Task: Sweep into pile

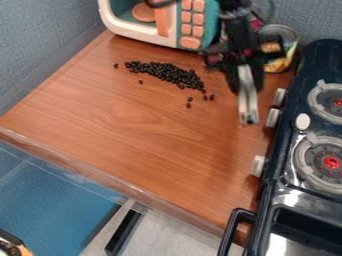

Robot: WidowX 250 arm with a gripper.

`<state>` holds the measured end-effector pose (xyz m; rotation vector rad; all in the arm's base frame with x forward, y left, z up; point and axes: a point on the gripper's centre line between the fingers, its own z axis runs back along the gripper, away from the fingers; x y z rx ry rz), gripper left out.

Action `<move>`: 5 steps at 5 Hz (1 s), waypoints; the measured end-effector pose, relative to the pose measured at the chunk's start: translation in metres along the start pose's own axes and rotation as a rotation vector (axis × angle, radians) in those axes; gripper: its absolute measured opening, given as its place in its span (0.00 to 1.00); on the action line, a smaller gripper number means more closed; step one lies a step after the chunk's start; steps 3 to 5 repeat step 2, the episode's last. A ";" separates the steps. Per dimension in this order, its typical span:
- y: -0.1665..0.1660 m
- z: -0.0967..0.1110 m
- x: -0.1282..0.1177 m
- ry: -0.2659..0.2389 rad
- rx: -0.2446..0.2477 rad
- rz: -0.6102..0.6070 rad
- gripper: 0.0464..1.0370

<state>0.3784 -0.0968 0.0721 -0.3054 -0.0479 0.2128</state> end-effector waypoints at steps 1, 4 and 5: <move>0.013 -0.012 0.002 0.091 0.104 -0.232 0.32; 0.026 -0.012 0.009 0.074 0.183 -0.400 0.32; 0.026 -0.012 0.009 0.074 0.183 -0.400 0.32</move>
